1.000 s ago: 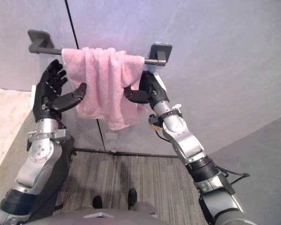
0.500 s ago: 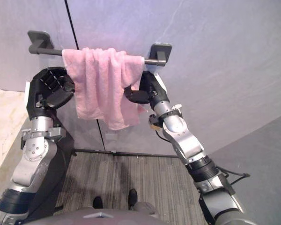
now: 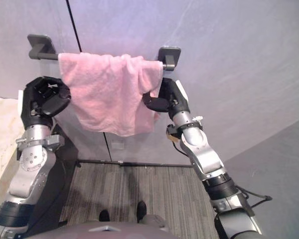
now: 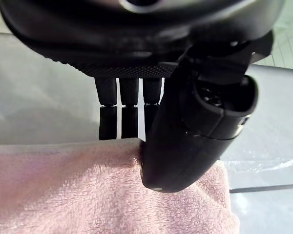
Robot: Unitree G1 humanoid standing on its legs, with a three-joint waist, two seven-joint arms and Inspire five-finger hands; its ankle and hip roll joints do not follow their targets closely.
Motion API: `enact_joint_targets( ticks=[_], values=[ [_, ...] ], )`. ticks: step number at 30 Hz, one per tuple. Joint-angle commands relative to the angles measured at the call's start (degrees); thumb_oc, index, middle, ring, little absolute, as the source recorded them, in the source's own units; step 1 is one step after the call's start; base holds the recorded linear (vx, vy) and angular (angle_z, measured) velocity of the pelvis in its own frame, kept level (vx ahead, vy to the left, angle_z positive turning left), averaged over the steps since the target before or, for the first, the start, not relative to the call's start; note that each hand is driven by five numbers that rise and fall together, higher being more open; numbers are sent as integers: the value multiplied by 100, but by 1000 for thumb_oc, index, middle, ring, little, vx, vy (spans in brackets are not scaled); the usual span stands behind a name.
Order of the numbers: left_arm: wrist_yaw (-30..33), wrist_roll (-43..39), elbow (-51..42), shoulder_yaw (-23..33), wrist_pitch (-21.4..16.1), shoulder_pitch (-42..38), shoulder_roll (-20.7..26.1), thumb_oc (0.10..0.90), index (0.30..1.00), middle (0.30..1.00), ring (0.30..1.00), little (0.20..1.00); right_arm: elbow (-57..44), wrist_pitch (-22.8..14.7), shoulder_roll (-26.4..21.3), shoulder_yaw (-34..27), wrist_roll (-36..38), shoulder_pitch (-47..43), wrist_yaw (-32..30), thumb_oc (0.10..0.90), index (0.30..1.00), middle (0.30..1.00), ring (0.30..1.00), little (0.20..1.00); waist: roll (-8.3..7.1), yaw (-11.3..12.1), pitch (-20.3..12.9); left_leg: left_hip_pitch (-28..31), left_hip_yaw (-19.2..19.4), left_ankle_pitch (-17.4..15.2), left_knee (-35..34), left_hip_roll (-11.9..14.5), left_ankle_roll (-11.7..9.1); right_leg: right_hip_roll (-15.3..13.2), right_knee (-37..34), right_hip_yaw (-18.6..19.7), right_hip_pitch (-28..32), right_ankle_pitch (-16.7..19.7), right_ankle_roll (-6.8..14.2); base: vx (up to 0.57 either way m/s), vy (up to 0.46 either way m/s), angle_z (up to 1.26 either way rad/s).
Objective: Organize the bathroom.
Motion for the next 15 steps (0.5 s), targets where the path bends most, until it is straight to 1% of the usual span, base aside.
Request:
enact_joint_targets(
  ticks=[1, 2, 3, 5, 6, 9, 10, 15],
  values=[
    [127, 382, 169, 191, -559, -454, 386, 400, 300, 300, 300, 300, 120, -588, -56, -319, -294, -235, -94, 400, 300, 300, 300, 300, -13, 45, -513, 168, -83, -417, 10, -76, 115, -18, -34, -46, 355, -394, 477, 0, 0, 0],
    [-44, 259, 146, 260, -527, -399, 392, 450, 375, 375, 375, 375, 74, -552, -73, -327, -281, -242, -104, 400, 300, 300, 300, 300, -16, 59, -509, 165, -95, -411, 10, -78, 109, -18, -34, -54, 359, -395, 477, 0, 0, 0],
    [-131, 254, 137, 268, -538, -379, 392, 400, 300, 300, 300, 300, 73, -548, -74, -325, -281, -248, -101, 400, 300, 300, 300, 300, -13, 66, -512, 163, -97, -409, 10, -78, 107, -18, -34, -59, 359, -396, 476, 0, 0, 0],
    [-65, 514, 106, 260, -562, -350, 383, 400, 300, 300, 300, 300, 74, -542, -76, -323, -262, -275, -127, 402, 302, 302, 302, 302, -12, 76, -509, 164, -99, -406, 10, -76, 107, -15, -34, -55, 366, -395, 467, 0, 0, 0],
    [-37, 401, 104, 262, -550, -333, 383, 400, 300, 300, 300, 300, 62, -544, -71, -342, -254, -253, -131, 417, 326, 326, 326, 326, -14, 81, -510, 166, -104, -403, 10, -78, 108, -10, -34, -48, 370, -394, 466, 0, 0, 0],
    [57, 415, 150, 324, -550, -310, 352, 400, 300, 300, 300, 300, 66, -591, -54, -378, -283, -178, -87, 417, 326, 326, 326, 326, -21, 82, -529, 162, -112, -402, 10, -79, 104, -9, -34, -57, 369, -402, 467, 0, 0, 0],
    [109, 349, 170, 374, -529, -298, 356, 400, 300, 300, 300, 300, 65, -572, -55, -369, -294, -174, -104, 400, 300, 300, 300, 300, -23, 84, -526, 162, -117, -397, 10, -80, 105, -8, -34, -59, 368, -400, 465, 0, 0, 0],
    [80, 349, 200, 455, -515, -210, 351, 400, 300, 300, 300, 300, 47, -589, -50, -421, -283, -115, -155, 400, 300, 300, 300, 300, -18, 86, -524, 157, -119, -387, 10, -77, 102, -3, -34, -68, 367, -404, 459, 0, 0, 0]
  ],
)
